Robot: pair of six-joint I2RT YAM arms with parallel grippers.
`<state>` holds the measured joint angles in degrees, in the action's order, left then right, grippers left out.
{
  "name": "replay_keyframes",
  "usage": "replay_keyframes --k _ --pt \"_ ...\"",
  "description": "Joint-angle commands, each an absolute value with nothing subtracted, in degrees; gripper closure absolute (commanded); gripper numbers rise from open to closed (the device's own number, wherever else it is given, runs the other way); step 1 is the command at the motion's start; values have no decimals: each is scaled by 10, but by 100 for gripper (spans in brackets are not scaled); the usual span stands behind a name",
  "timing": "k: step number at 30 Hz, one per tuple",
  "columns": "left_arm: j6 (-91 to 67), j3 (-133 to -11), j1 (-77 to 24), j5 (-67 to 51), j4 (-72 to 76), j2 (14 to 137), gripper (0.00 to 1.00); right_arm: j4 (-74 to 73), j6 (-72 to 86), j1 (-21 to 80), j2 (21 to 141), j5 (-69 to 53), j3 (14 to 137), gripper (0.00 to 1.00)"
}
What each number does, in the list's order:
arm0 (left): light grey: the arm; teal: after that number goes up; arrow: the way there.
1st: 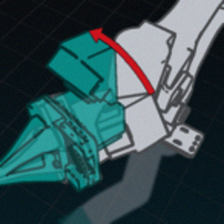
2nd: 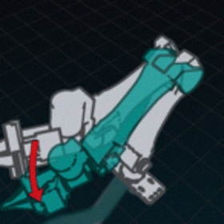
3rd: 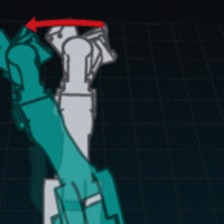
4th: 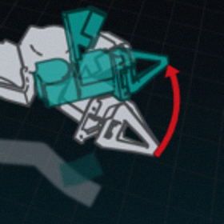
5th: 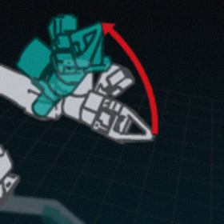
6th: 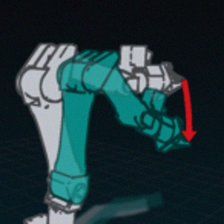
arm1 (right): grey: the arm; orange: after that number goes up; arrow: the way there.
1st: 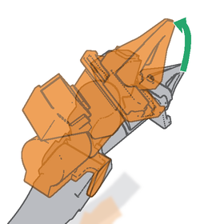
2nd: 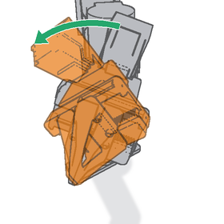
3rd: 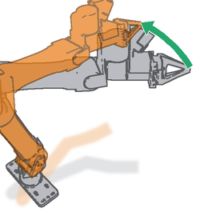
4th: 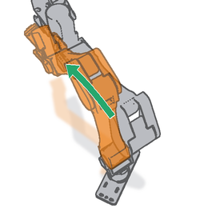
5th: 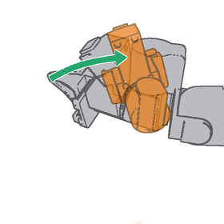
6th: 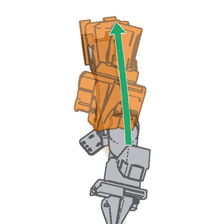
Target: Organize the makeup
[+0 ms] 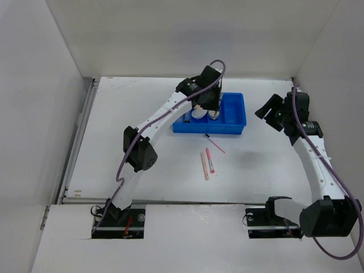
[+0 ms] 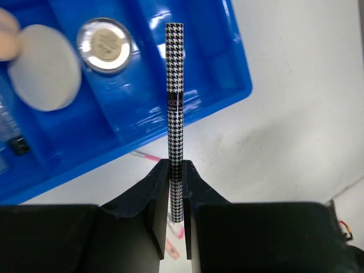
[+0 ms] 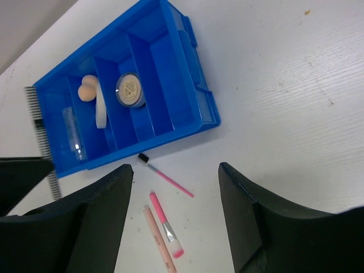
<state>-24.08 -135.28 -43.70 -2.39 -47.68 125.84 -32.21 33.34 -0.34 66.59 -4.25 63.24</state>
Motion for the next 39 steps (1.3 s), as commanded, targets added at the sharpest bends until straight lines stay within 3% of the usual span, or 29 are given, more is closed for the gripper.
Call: replay_keyframes --k 1,12,19,30,32,36,37,39 --pt "-251 -1376 -431 -115 -413 1264 100 -323 337 -4 631 -19 634 32" --pt "-389 -1387 -431 -196 -220 1348 100 -340 343 -4 587 -14 612 32" --pt "-500 -1387 -425 -154 -123 1407 100 -357 343 -4 569 -8 606 31" --pt "-511 -1382 -425 -77 -122 1425 97 -381 337 -4 543 10 606 31" --pt "-516 -1382 -425 -83 -122 1438 91 -381 337 -4 543 4 606 31" --pt "-521 -1382 -425 -88 -122 1444 55 -387 332 -4 543 4 606 31" --pt "-521 -1382 -425 -88 -122 1444 39 -387 332 -4 543 4 606 31" --pt "-521 -1382 -419 -102 -122 1444 30 -387 332 -4 543 4 606 30"
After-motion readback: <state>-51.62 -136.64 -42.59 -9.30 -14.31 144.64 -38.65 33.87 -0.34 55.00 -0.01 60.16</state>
